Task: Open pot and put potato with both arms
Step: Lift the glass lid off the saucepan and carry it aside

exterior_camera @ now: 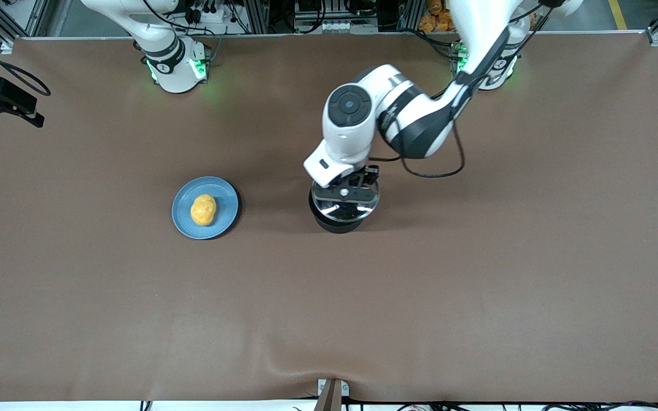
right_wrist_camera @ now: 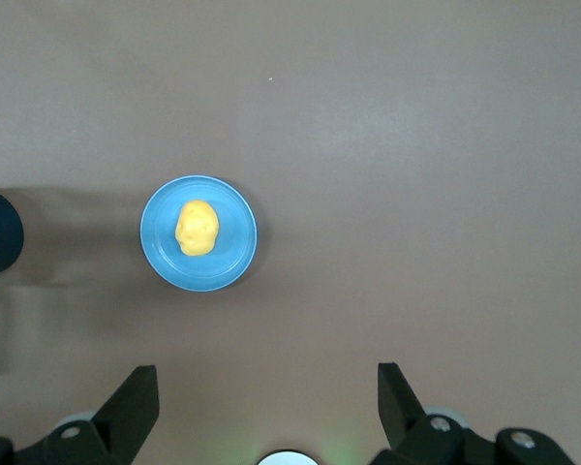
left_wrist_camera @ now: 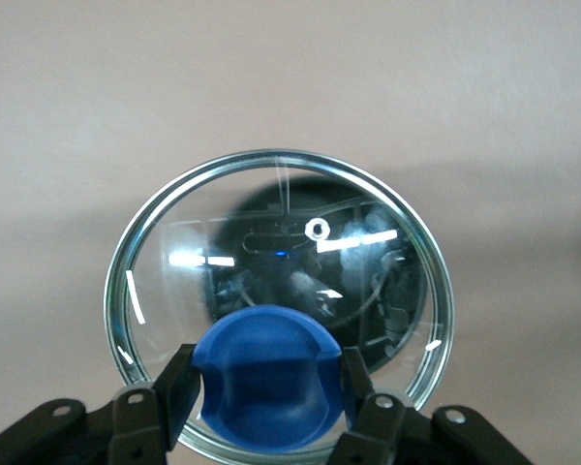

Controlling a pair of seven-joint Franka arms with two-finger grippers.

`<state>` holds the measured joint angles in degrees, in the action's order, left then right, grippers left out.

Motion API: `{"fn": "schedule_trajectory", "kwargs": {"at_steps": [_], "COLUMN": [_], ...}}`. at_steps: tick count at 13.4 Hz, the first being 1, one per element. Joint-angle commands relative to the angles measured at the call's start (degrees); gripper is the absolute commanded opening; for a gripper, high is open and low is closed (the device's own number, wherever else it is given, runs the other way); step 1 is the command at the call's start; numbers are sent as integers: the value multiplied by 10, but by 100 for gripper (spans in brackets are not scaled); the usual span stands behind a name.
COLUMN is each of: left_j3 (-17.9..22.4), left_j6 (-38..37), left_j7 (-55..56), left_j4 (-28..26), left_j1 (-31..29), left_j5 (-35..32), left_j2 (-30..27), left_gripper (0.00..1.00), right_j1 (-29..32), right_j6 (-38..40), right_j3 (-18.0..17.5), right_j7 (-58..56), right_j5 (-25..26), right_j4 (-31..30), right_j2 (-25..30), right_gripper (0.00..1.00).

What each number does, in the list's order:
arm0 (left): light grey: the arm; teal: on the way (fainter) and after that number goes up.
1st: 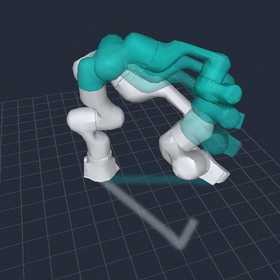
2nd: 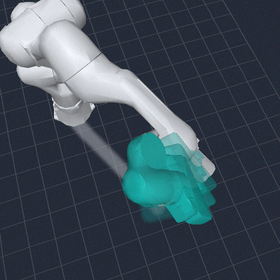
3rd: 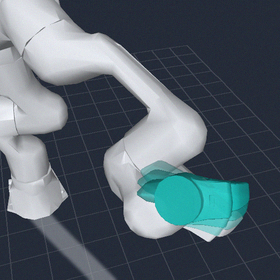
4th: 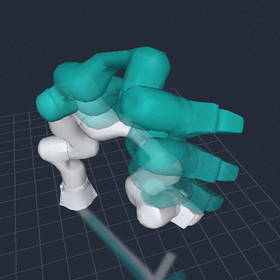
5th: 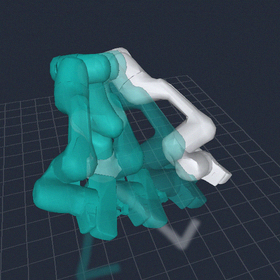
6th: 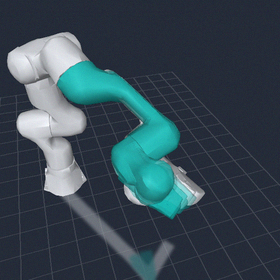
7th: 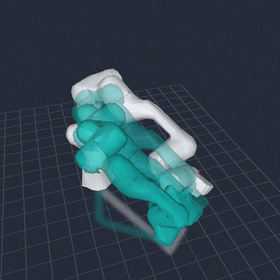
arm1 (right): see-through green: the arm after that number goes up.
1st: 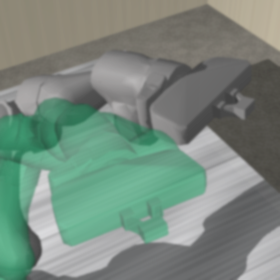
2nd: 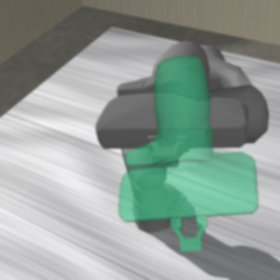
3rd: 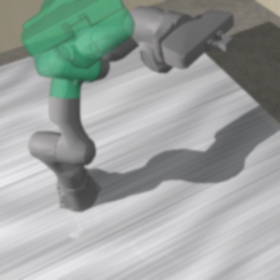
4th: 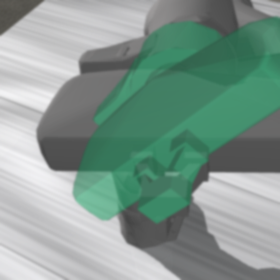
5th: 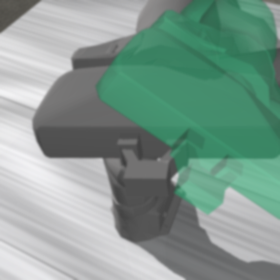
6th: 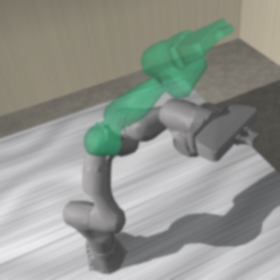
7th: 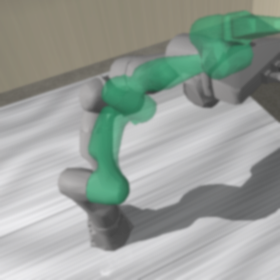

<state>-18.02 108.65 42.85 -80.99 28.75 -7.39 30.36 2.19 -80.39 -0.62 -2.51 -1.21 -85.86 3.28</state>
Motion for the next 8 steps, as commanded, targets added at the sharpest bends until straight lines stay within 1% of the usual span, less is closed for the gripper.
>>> {"fn": "schedule_trajectory", "kwargs": {"at_steps": [1, 4, 6, 8], "left_j3": [-3, -4, -4, -4], "left_j6": [-34, -81, -85, -84], "left_j7": [-35, -115, -178, -209], "left_j4": [-11, -16, -29, -36], "left_j1": [-61, -136, -191, -227], "left_j5": [11, 10, 11, 10], "left_j2": [-54, -76, -87, -86], "left_gripper": [0, 0, 0, 0], "right_j1": [9, 8, 7, 8], "right_j6": [3, 3, 3, 2], "right_j3": [-6, -6, -6, -6], "right_j7": [3, 2, 3, 3], "right_j5": [0, 0, 0, 1], "right_j4": [2, 2, 2, 4], "right_j2": [1, 1, 1, 1], "right_gripper": [100, 100, 100, 100]}}
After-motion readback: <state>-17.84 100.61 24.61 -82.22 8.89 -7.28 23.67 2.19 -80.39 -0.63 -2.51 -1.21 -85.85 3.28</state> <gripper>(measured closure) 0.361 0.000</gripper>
